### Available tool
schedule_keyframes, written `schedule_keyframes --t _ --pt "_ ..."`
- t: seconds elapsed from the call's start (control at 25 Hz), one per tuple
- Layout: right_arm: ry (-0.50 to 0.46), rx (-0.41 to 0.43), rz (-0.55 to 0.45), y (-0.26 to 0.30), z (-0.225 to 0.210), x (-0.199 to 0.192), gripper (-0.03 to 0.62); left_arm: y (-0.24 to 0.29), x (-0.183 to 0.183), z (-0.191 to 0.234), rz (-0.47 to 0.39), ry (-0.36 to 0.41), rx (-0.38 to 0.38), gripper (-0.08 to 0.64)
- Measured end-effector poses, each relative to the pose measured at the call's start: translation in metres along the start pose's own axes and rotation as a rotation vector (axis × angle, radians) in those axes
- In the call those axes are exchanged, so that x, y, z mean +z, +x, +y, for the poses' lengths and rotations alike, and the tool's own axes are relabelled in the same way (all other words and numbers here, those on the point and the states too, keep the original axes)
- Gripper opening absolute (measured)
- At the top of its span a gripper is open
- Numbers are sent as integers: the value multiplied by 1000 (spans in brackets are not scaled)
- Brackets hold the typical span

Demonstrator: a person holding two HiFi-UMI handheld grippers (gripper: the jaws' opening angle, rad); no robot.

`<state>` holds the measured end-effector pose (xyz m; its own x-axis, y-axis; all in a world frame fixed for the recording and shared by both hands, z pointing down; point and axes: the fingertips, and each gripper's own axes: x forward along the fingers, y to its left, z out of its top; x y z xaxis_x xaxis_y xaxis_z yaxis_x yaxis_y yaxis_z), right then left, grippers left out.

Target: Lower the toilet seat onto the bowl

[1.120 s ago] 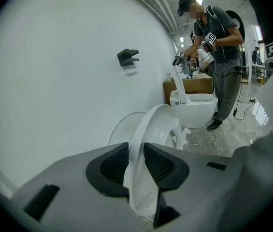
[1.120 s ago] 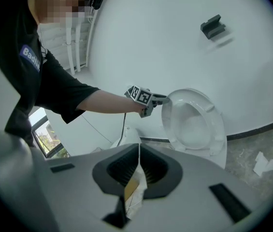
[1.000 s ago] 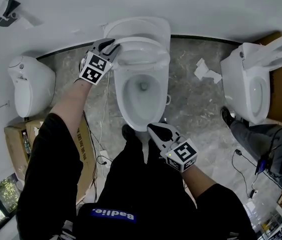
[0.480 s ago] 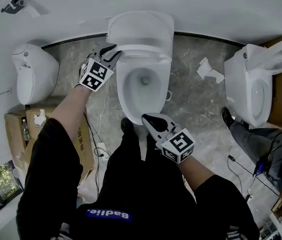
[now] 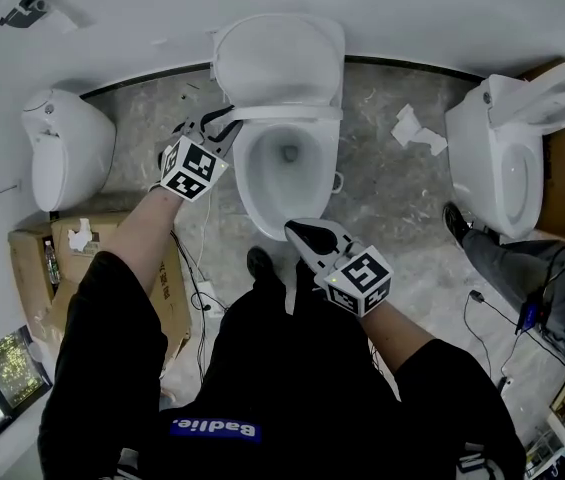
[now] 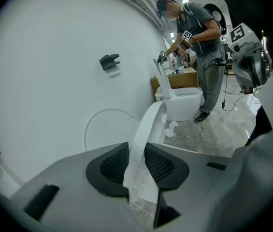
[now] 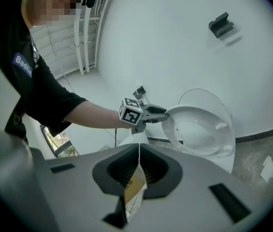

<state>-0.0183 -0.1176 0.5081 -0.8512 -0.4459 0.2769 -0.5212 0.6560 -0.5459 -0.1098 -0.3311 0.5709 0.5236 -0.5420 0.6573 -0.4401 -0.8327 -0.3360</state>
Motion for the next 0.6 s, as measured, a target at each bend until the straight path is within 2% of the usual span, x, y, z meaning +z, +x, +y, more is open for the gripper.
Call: schedule_keyframes --t 0.44,0.6 --pt "9 -132 -29 15 40 -23 29 -21 -21 -67 -64 105 -134 114" --pt "0 -210 -57 11 55 -31 29 -27 -30 -94 -86 133 -177 120"
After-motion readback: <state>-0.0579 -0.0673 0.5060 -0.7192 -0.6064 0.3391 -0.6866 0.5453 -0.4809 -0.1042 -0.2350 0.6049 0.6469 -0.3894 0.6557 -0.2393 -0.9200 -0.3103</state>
